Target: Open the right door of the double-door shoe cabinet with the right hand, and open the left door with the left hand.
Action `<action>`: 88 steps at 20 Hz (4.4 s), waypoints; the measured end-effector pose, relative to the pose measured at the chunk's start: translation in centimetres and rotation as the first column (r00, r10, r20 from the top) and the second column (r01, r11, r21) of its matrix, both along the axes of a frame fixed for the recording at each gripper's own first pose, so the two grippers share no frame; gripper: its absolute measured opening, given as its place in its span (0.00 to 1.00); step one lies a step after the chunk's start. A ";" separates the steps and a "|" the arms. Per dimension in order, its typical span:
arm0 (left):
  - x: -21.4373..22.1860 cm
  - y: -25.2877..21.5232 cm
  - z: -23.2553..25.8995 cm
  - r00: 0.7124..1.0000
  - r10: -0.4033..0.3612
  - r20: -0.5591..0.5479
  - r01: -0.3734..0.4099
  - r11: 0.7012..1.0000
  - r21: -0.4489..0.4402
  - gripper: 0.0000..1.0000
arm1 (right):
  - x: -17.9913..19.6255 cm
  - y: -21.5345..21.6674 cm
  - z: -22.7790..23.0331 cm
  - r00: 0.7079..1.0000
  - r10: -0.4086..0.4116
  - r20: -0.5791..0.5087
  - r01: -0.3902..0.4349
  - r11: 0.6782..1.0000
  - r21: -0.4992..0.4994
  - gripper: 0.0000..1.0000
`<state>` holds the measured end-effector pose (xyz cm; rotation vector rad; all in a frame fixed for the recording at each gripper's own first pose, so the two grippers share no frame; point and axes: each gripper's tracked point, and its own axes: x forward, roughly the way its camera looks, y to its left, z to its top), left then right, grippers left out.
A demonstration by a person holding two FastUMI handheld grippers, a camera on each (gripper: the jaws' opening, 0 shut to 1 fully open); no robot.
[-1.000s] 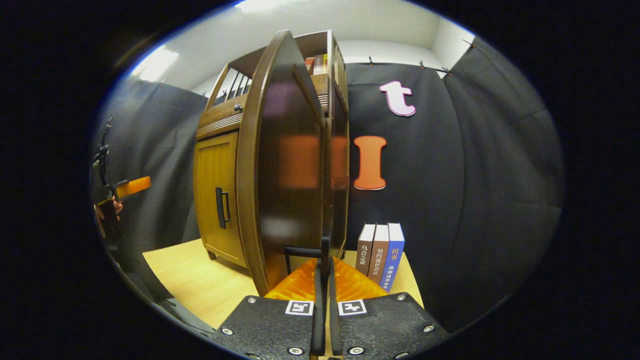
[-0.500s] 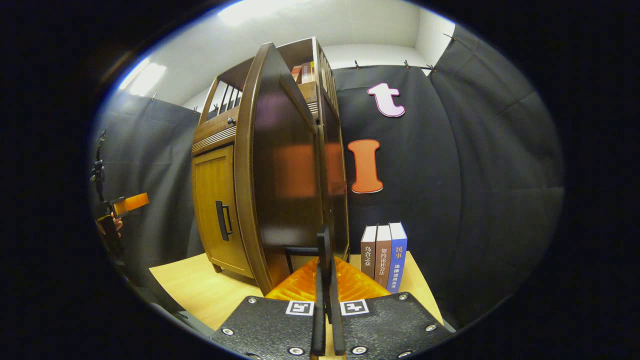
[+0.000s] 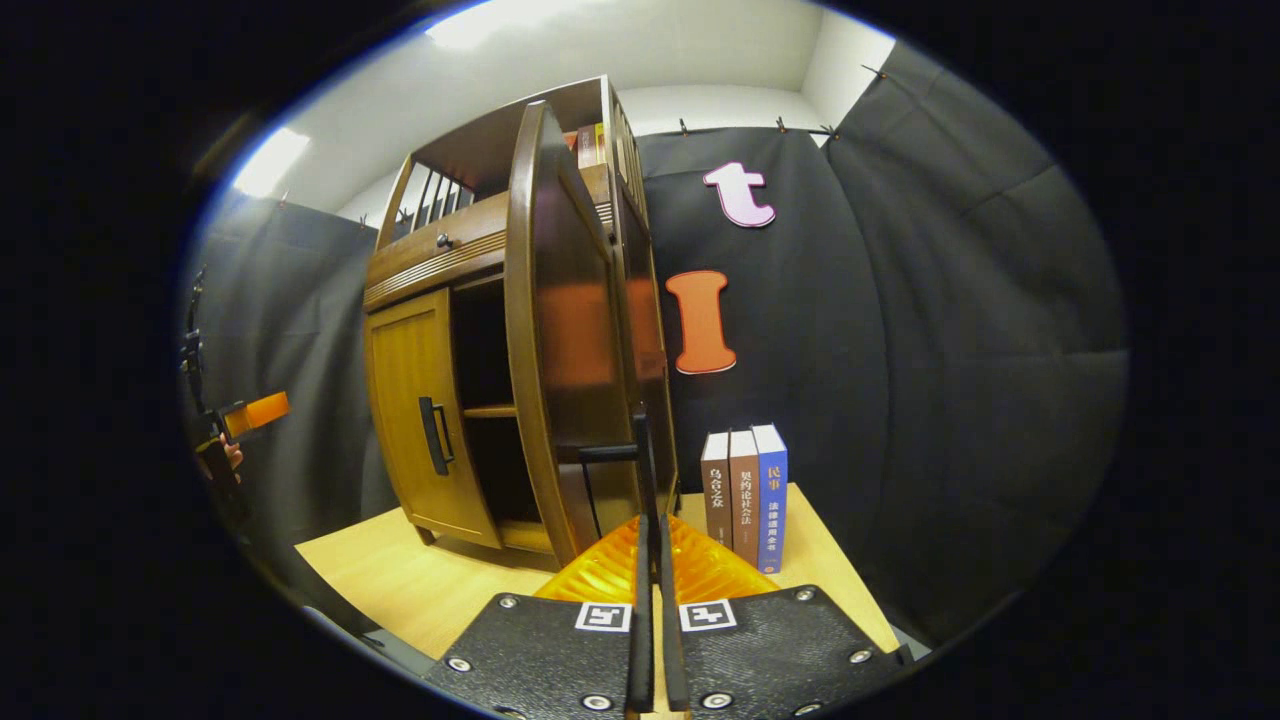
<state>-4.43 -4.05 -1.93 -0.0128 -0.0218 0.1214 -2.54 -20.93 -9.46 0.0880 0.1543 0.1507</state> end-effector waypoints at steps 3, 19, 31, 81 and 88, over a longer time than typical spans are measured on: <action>0.2 -0.2 -0.3 1.000 -0.017 -0.012 0.017 1.000 -0.007 0.95 | -1.6 0.5 1.0 1.000 -0.015 0.015 0.015 1.000 -0.004 0.00; 1.1 -0.5 -0.6 0.999 -0.035 -0.041 0.035 0.999 -0.010 0.97 | -1.0 10.3 5.7 0.999 -0.014 0.052 0.015 1.000 -0.021 0.12; 6.0 -4.0 -1.0 0.985 -0.159 -0.066 0.158 0.987 -0.029 0.94 | -1.0 9.6 5.0 0.996 -0.078 0.046 0.078 0.997 0.016 1.00; 11.9 -4.0 -8.4 0.926 -0.288 -0.244 0.282 0.957 -0.060 0.34 | -3.1 12.5 5.5 0.987 -0.160 0.035 0.161 0.987 -0.022 0.92; 6.8 1.1 -7.0 0.944 -0.229 -0.237 0.230 0.973 -0.023 0.32 | -2.6 14.0 5.5 0.990 -0.140 0.032 0.141 0.990 -0.018 0.92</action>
